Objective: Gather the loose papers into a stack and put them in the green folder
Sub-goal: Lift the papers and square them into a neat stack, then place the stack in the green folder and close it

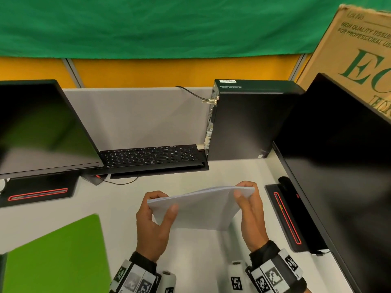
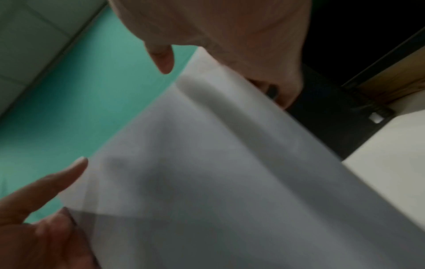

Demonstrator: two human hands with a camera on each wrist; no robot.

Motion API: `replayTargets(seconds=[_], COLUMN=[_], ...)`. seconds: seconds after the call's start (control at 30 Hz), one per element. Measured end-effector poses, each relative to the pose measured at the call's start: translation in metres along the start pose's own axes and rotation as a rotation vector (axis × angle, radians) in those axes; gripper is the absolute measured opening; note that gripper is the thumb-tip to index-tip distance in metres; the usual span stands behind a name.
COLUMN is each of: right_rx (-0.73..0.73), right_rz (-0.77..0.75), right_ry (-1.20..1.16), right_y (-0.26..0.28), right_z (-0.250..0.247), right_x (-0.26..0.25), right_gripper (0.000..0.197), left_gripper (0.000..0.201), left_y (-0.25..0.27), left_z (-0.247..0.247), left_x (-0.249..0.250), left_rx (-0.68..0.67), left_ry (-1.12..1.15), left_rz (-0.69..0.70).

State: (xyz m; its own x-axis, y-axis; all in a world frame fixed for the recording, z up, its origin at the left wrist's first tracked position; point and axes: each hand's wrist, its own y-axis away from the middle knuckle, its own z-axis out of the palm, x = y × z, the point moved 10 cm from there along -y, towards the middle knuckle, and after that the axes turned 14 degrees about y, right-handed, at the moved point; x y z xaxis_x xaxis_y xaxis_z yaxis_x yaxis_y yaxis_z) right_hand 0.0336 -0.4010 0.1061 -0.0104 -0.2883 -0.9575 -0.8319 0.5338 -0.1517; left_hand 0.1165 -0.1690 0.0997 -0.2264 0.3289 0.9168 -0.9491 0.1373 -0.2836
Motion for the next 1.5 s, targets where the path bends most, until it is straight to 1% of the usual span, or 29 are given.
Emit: replayTargets(seconds=[0.07,0.1,0.17,0.2,0.27,0.3,0.4,0.5,0.57,0.67,0.73,0.77,0.8,0.83,0.9,0.97,1.0,1.07,1.13,1.2,1.27,1.37,1.43,1.5], right_rx=[-0.09,-0.117,-0.158,-0.175,-0.185,-0.174,-0.133,-0.12,-0.142,-0.175,-0.188,-0.196,-0.216,-0.258,-0.38,-0.524,-0.607,-0.787,-0.889,-0.963,-1.01,-1.027,-1.036,-1.039], right_rz=[0.021,0.055,0.12,0.136,0.153,0.159,0.14,0.138,0.189,0.274,0.288,0.278,0.253,0.213,0.107,0.026,0.003,0.023,0.077,0.162,0.228,0.293,0.326,0.365], right_ry=[0.091,0.126,0.186,0.216,0.26,0.27,0.28,0.302,0.303,0.323,0.343,0.363,0.385,0.404,0.436,0.425,0.413,0.42,0.447,0.48,0.516,0.536,0.554,0.572], right_y=[0.004,0.007,0.012,0.014,0.017,0.018,0.015,0.015,0.019,0.027,0.03,0.029,0.026,0.024,0.023,0.033,0.041,0.065,0.089,0.114,0.136,0.155,0.163,0.169], right_z=[0.007,0.01,0.016,0.018,0.02,0.02,0.016,0.015,0.019,0.025,0.031,0.036,0.045,0.057,0.096,0.148,0.178,0.239,0.289,0.327,0.354,0.378,0.386,0.389], right_x=[0.022,0.036,0.058,0.066,0.076,0.077,0.07,0.072,0.087,0.112,0.111,0.104,0.095,0.085,0.062,0.037,0.027,0.025,0.039,0.057,0.073,0.085,0.089,0.093], right_gripper=[0.026,0.03,0.04,0.042,0.04,0.039,0.035,0.034,0.038,0.04,0.031,0.029,0.032,0.037,0.043,0.048,0.049,0.051,0.051,0.047,0.047,0.05,0.051,0.051], left_gripper=[0.017,0.02,0.034,0.038,0.037,0.036,0.035,0.032,0.032,0.032,0.032,0.033,0.035,0.037,0.04,0.044,0.045,0.046,0.041,0.037,0.045,0.063,0.07,0.073], left_y=[0.003,0.005,0.011,0.014,0.02,0.021,0.018,0.018,0.023,0.034,0.039,0.038,0.034,0.029,0.02,0.017,0.019,0.037,0.067,0.094,0.111,0.124,0.13,0.141], left_z=[-0.009,-0.013,-0.017,-0.019,-0.023,-0.024,-0.024,-0.024,-0.027,-0.035,-0.041,-0.046,-0.053,-0.065,-0.104,-0.158,-0.188,-0.25,-0.306,-0.345,-0.37,-0.398,-0.416,-0.453], left_x=[-0.018,-0.029,-0.048,-0.058,-0.073,-0.075,-0.068,-0.07,-0.085,-0.111,-0.114,-0.11,-0.102,-0.092,-0.071,-0.05,-0.041,-0.033,-0.033,-0.035,-0.038,-0.038,-0.03,-0.013], left_rx=[-0.002,0.004,0.013,0.015,0.029,0.039,0.066,0.043,0.015,0.017,0.041,0.056,0.074,0.095,0.168,0.27,0.33,0.436,0.54,0.614,0.641,0.668,0.667,0.716], left_ry=[-0.028,-0.031,-0.059,-0.073,-0.072,-0.066,-0.039,-0.042,-0.085,-0.14,-0.146,-0.139,-0.137,-0.133,-0.146,-0.181,-0.201,-0.252,-0.374,-0.433,-0.463,-0.549,-0.599,-0.656], left_rz=[-0.067,-0.103,-0.173,-0.209,-0.266,-0.273,-0.257,-0.257,-0.295,-0.366,-0.403,-0.407,-0.4,-0.385,-0.356,-0.344,-0.361,-0.455,-0.606,-0.725,-0.794,-0.848,-0.875,-0.878])
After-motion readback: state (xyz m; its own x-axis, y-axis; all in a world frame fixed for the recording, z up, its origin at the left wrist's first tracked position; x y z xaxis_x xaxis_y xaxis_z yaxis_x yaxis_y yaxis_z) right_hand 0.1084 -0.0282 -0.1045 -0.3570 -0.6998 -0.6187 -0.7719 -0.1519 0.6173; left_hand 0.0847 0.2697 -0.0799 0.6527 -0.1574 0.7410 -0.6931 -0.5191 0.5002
